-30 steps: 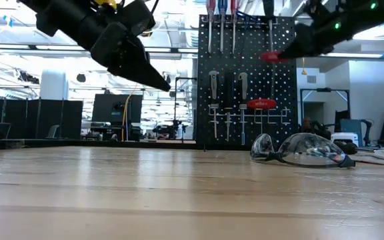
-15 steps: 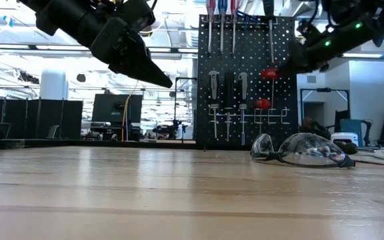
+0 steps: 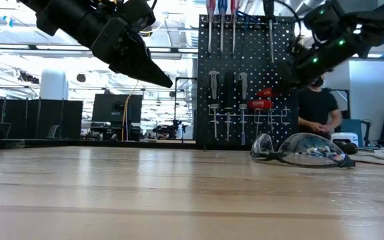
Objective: Hang tools onto peg board
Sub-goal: Hang the red Allen wrench on the pegboard, then hang the black nut driver on the pegboard
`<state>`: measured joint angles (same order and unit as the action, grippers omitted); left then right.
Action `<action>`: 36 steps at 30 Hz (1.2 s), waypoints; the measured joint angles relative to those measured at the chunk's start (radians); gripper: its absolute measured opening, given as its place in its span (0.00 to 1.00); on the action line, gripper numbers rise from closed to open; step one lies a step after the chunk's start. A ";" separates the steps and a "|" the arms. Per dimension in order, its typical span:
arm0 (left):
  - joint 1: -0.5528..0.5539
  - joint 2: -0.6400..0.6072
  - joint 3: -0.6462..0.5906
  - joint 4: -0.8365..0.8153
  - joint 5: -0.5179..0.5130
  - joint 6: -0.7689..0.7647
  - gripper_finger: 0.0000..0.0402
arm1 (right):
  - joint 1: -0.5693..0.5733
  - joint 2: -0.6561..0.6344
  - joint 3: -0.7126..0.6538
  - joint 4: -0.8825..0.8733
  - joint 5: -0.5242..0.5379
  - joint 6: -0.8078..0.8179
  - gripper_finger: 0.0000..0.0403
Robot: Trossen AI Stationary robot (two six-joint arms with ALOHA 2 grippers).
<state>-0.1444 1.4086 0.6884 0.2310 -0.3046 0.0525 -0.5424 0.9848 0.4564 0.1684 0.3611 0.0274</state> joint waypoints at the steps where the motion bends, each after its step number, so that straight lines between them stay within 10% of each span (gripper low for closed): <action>1: 0.000 0.000 0.000 0.000 0.000 0.000 0.22 | -0.006 0.012 0.000 0.001 0.000 0.006 0.14; 15: 0.000 0.000 0.000 -0.001 0.000 -0.001 0.22 | -0.017 0.117 0.000 -0.004 0.003 0.082 0.15; 28: 0.000 0.000 0.000 -0.001 0.000 -0.008 0.22 | 0.030 -0.060 0.000 -0.169 -0.013 0.059 0.57; 36: 0.000 0.000 0.000 0.002 0.000 -0.008 0.22 | 0.239 -0.201 0.038 -0.443 0.068 0.162 0.59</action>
<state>-0.1444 1.4086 0.6884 0.2326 -0.3050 0.0441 -0.3032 0.7837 0.4946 -0.2747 0.4292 0.1897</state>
